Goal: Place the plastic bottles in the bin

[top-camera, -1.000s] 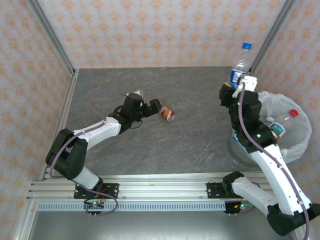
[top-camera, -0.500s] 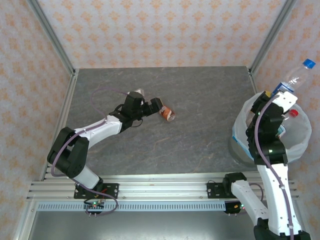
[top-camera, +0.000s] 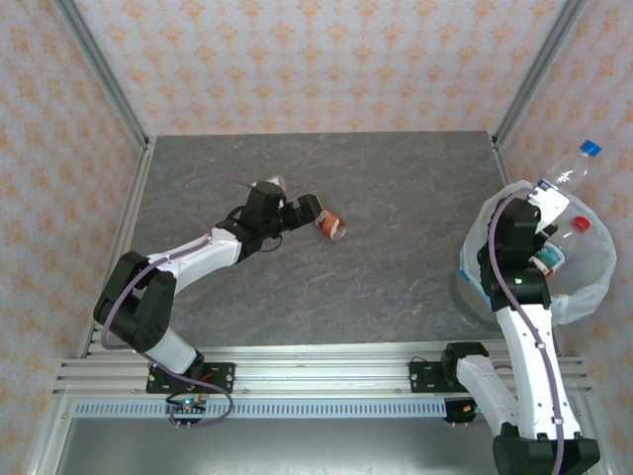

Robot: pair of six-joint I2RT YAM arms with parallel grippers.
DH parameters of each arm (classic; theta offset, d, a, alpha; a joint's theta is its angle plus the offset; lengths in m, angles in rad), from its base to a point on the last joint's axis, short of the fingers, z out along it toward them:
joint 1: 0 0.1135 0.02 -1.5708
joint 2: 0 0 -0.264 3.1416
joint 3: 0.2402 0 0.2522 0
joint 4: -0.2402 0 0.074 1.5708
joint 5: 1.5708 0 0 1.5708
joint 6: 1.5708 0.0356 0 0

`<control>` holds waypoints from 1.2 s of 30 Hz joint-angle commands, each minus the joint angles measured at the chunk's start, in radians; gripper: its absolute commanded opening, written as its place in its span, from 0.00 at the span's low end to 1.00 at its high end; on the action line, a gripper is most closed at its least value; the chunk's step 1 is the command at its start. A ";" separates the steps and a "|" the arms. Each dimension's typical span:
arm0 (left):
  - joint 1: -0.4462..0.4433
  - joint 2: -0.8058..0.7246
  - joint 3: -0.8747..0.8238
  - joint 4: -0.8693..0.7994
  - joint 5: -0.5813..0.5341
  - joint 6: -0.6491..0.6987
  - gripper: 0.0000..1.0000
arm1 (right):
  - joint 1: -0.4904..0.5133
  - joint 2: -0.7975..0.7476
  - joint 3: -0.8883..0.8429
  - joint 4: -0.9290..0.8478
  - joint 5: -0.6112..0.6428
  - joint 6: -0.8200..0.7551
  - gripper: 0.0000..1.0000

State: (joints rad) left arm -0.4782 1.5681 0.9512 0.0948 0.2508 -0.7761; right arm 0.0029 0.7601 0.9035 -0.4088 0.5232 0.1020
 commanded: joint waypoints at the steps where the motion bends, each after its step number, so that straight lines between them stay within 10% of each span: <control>1: -0.006 0.006 0.020 -0.019 -0.016 0.023 1.00 | -0.006 -0.004 -0.031 0.007 -0.029 0.043 0.58; 21: -0.005 -0.020 -0.007 -0.022 -0.034 0.024 1.00 | -0.005 0.048 -0.051 0.106 -0.180 0.103 0.78; 36: -0.006 0.008 0.007 -0.025 -0.025 0.031 1.00 | -0.006 0.010 0.149 -0.217 -0.023 0.131 0.92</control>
State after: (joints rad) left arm -0.4782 1.5681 0.9508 0.0940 0.2466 -0.7662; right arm 0.0029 0.7803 1.0035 -0.5297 0.4568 0.2256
